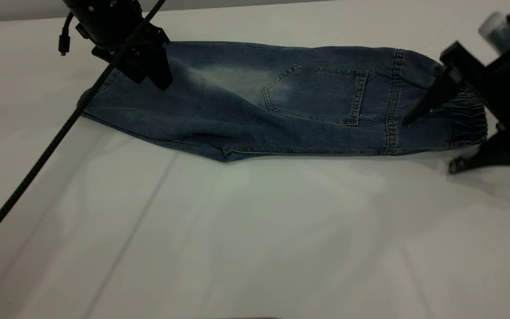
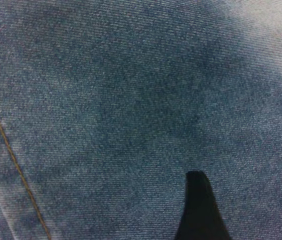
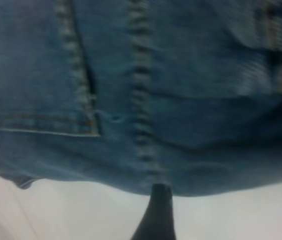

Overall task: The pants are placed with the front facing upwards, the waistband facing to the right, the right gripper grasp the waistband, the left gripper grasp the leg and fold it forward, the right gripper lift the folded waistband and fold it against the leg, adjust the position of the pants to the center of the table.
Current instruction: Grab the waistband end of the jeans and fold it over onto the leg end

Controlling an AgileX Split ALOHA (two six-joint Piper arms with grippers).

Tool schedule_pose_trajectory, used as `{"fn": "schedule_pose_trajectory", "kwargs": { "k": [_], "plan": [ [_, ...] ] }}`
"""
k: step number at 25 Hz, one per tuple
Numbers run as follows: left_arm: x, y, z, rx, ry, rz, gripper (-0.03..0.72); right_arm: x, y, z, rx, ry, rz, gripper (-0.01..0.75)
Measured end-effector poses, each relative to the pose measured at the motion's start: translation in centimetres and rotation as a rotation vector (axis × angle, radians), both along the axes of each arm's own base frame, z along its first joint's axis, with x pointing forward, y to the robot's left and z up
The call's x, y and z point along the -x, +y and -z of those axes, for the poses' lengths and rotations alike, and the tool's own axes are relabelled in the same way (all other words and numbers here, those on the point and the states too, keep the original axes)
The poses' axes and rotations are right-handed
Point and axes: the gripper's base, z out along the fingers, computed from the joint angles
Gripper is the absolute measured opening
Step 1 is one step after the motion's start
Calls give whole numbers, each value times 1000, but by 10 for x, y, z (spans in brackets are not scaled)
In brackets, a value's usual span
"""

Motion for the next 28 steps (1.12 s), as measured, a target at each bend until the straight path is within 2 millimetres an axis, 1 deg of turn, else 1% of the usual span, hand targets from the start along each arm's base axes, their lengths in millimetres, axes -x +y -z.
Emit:
{"fn": "schedule_pose_trajectory", "kwargs": {
  "k": [3, 8, 11, 16, 19, 22, 25, 28],
  "plan": [
    [0, 0, 0, 2, 2, -1, 420, 2, 0, 5, -7, 39, 14, 613],
    [1, 0, 0, 2, 7, 1, 420, -3, -4, 5, 16, 11, 31, 582],
    [2, 0, 0, 3, 19, 4, 420, -6, -17, 5, 20, -1, 64, 577],
    [3, 0, 1, 3, 31, 7, 420, -9, -52, 4, 7, -40, 141, 577],
    [3, -1, 1, 4, 33, 7, 420, -10, -65, 5, -12, -58, 177, 577],
    [3, -1, 1, 4, 33, 7, 420, -13, -64, 3, -40, -83, 194, 577],
    [3, -1, 1, 4, 33, 7, 420, -15, -56, 3, -50, -95, 186, 577],
    [3, -1, 1, 4, 33, 7, 420, -16, -48, 8, -51, -103, 184, 577]
  ]
}}
